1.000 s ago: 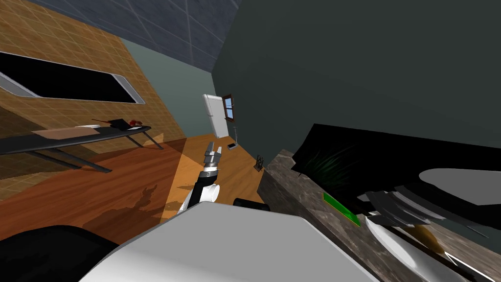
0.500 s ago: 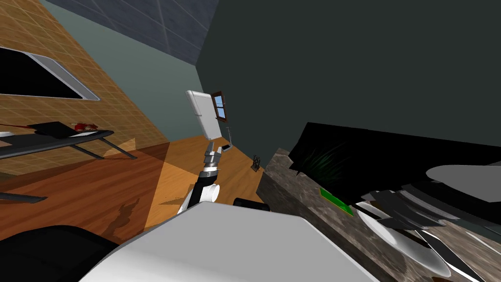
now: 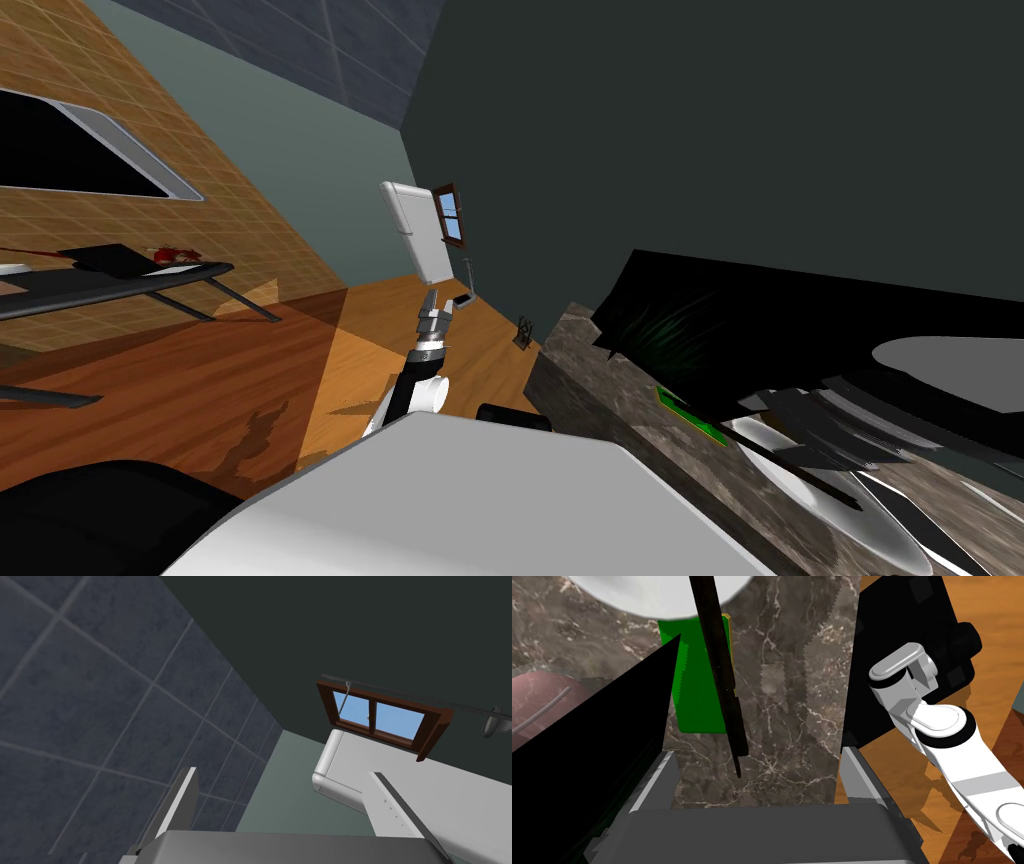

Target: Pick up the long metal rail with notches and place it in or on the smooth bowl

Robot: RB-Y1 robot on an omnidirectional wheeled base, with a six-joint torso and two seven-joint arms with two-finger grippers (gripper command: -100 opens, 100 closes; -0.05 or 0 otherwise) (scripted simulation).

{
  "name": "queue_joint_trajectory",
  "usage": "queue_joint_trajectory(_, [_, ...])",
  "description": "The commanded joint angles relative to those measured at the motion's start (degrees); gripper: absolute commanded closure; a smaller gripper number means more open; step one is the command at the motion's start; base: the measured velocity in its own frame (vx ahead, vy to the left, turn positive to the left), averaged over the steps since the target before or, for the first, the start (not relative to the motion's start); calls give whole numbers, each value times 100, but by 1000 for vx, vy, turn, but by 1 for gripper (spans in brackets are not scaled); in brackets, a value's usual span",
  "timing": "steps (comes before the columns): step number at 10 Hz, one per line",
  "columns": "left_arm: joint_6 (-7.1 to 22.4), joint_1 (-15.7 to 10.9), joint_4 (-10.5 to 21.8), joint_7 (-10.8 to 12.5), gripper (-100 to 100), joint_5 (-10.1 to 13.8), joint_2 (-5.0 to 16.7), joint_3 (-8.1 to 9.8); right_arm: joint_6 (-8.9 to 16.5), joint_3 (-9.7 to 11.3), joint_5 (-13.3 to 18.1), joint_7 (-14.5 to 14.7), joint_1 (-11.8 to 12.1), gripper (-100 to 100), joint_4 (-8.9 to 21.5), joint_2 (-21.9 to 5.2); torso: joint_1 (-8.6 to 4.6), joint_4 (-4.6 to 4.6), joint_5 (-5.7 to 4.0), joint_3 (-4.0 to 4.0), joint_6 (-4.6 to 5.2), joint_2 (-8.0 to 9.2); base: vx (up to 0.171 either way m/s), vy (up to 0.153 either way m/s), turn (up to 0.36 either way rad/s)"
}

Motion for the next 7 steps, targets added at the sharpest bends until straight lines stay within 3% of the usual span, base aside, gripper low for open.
queue_joint_trajectory(1, [0, 0, 0, 0, 0, 0, 0, 0, 0, 0, 0, 0, 0, -100, 0, 0, 0, 0, 0, 0, 0, 0, 0, 0, 0])
queue_joint_trajectory(3, [0, 0, 0, 0, 0, 0, 0, 0, 0, 0, 0, 0, 0, -100, 0, 0, 2, 0, 0, -1, 1, -2, 6, 7, -22])
queue_joint_trajectory(4, [0, 1, 0, 0, 0, 0, 0, 0, -138, -38, -48, -120, -66, -100, -15, -287, 7, -1, 1, -3, 3, -6, 25, 35, -116])
queue_joint_trajectory(5, [0, 1, 0, 0, 0, 0, 0, 0, -138, -38, -48, -120, -66, -100, -15, -298, 15, -2, 4, -7, 1, -13, 19, 30, -34])
queue_joint_trajectory(7, [0, 1, 0, 0, 0, 0, 0, 0, -276, -76, -95, -240, -131, -100, -30, -594, 17, -3, 5, -7, 0, -13, 15, 30, -48])
